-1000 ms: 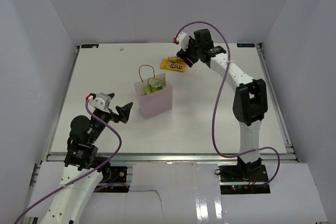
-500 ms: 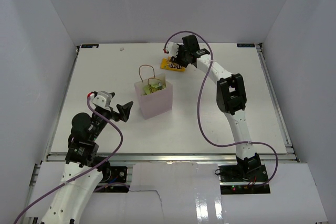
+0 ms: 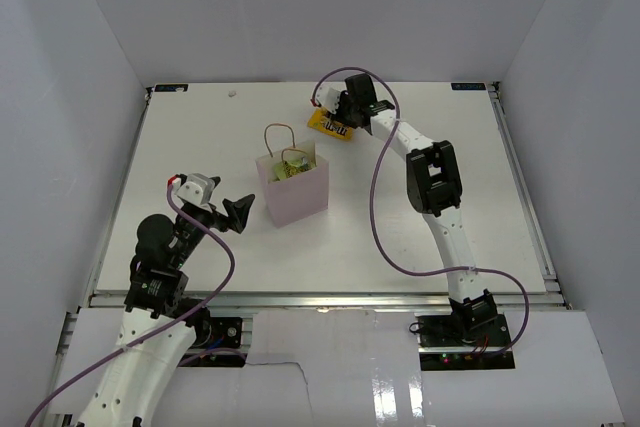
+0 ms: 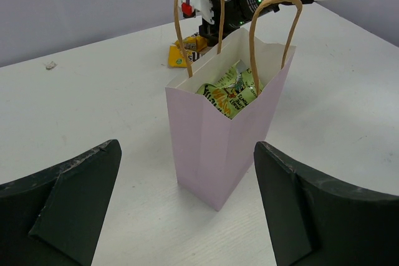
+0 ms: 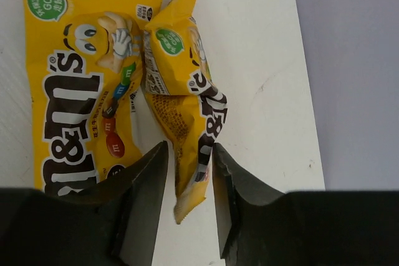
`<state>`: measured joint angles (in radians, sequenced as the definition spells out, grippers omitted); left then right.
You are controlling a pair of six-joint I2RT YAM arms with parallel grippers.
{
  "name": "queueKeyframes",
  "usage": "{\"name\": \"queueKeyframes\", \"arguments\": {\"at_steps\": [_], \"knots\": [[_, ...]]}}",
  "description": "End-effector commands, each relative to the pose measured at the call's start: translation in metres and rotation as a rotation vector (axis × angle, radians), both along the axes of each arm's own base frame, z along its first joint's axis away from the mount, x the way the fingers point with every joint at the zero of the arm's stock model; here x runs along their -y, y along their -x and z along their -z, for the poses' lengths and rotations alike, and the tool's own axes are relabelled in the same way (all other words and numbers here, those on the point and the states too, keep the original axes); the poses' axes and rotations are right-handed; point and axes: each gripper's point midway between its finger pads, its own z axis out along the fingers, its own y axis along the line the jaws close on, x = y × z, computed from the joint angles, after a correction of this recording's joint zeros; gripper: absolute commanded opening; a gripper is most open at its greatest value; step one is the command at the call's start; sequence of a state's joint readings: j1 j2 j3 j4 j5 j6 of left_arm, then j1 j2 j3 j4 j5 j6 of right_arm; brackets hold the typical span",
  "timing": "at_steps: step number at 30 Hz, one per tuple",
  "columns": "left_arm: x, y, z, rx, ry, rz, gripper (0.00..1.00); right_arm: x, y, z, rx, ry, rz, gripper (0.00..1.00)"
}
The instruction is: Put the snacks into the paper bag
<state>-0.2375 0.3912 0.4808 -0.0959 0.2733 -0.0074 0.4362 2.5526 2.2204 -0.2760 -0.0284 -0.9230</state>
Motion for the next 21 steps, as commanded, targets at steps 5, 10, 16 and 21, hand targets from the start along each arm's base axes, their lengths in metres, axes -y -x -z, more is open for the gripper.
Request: {"name": "queueKeyframes", "arguments": {"at_steps": [5,10,16,21], "knots": [[0.001,-0.002,0.002,0.002,-0.004,0.004,0.98,0.015,-0.017,-0.013,0.051,-0.024,0.051,0.24],[0.002,-0.001,0.002,0.008,-0.003,0.014,0.98,0.022,-0.004,-0.016,0.006,-0.058,0.058,0.12],[0.024,0.02,-0.016,0.093,0.019,0.175,0.98,0.032,0.054,-0.046,-0.15,-0.259,0.053,0.08],[0.042,0.041,-0.033,0.15,0.086,0.308,0.98,0.048,0.13,-0.101,-0.238,-0.456,-0.001,0.08]]}}
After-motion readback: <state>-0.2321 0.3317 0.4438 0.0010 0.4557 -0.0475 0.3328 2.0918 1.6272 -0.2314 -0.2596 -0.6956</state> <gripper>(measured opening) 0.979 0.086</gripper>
